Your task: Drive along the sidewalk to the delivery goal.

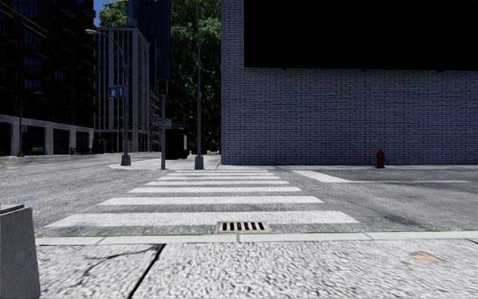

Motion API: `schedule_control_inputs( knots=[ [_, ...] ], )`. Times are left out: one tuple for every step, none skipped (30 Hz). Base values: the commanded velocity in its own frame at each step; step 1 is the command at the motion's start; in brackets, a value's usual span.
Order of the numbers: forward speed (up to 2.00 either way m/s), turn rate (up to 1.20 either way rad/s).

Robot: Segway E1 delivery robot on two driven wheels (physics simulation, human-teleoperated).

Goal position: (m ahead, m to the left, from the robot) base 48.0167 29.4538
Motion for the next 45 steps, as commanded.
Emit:
schedule_control_inputs(
  knots=[
    [2.00, 0.00],
    [2.00, 0.00],
    [2.00, 0.00],
    [2.00, 0.00],
    [2.00, 0.00],
    [2.00, 0.00],
    [2.00, 0.00],
    [2.00, 0.00],
    [2.00, 0.00],
    [2.00, 0.00],
    [2.00, 0.00],
    [2.00, 0.00],
    [2.00, 0.00],
    [2.00, 0.00],
    [2.00, 0.00],
    [2.00, 0.00],
    [2.00, 0.00],
    [2.00, 0.00],
    [2.00, 0.00],
    [2.00, 0.00],
    [2.00, 0.00],
    [2.00, 0.00],
    [2.00, 0.00],
    [2.00, 0.00],
    [2.00, 0.06],
    [2.00, 0.06],
    [2.00, 0.09],
    [2.00, 0.10],
    [2.00, 0.11],
    [2.00, 0.11],
    [2.00, 0.11],
    [2.00, 0.11],
    [2.00, 0.11],
    [2.00, 0.11],
    [2.00, 0.11],
    [2.00, 0.11],
    [2.00, 0.11],
    [2.00, 0.11],
    [2.00, 0.11],
    [2.00, 0.11],
    [2.00, 0.11],
    [2.00, 0.11],
    [2.00, 0.11],
    [2.00, 0.11],
    [2.00, 0.11]
  ],
)
